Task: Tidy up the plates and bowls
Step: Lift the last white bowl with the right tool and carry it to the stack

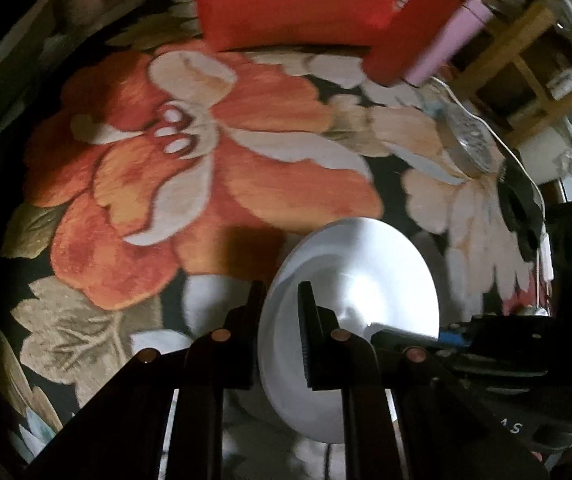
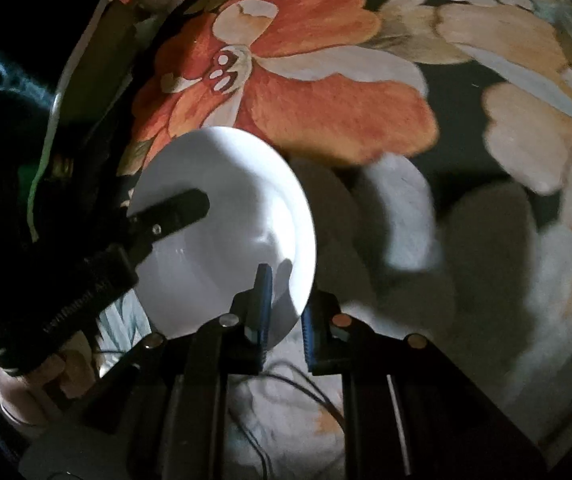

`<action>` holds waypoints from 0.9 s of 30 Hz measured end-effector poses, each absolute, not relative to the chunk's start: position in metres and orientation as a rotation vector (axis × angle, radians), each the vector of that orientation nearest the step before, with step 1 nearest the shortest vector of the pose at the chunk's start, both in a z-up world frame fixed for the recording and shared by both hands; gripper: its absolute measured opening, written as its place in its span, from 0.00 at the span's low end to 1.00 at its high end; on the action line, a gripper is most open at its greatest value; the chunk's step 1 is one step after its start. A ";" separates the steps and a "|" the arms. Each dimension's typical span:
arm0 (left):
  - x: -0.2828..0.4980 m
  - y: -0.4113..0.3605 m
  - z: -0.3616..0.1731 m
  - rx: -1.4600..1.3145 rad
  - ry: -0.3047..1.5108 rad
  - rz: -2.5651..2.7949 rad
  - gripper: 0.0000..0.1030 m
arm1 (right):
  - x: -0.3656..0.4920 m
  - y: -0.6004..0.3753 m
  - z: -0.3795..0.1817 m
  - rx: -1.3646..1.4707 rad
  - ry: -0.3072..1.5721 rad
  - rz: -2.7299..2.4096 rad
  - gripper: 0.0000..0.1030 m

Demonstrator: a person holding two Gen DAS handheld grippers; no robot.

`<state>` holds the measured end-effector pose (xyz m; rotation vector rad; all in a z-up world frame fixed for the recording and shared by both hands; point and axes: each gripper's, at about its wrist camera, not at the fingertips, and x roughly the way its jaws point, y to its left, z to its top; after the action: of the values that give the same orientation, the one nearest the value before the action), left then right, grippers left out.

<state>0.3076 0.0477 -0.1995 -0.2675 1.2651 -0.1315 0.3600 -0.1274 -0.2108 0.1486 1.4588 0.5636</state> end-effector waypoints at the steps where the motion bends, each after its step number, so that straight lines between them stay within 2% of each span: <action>1: 0.307 0.039 -0.197 -0.260 1.267 -0.145 0.14 | 0.357 -0.136 -0.204 0.152 1.451 0.544 0.14; 8: 0.300 -0.024 -0.181 -0.209 1.291 -0.232 0.14 | 0.331 -0.201 -0.173 0.266 1.387 0.414 0.14; 27: 0.262 -0.203 -0.158 -0.016 1.288 -0.511 0.14 | 0.258 -0.364 -0.144 0.417 1.301 0.137 0.14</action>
<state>0.2622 -0.2032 -0.1576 -0.0160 1.2884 -0.5115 0.2585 -0.3643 -0.1436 0.4171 1.3008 0.1366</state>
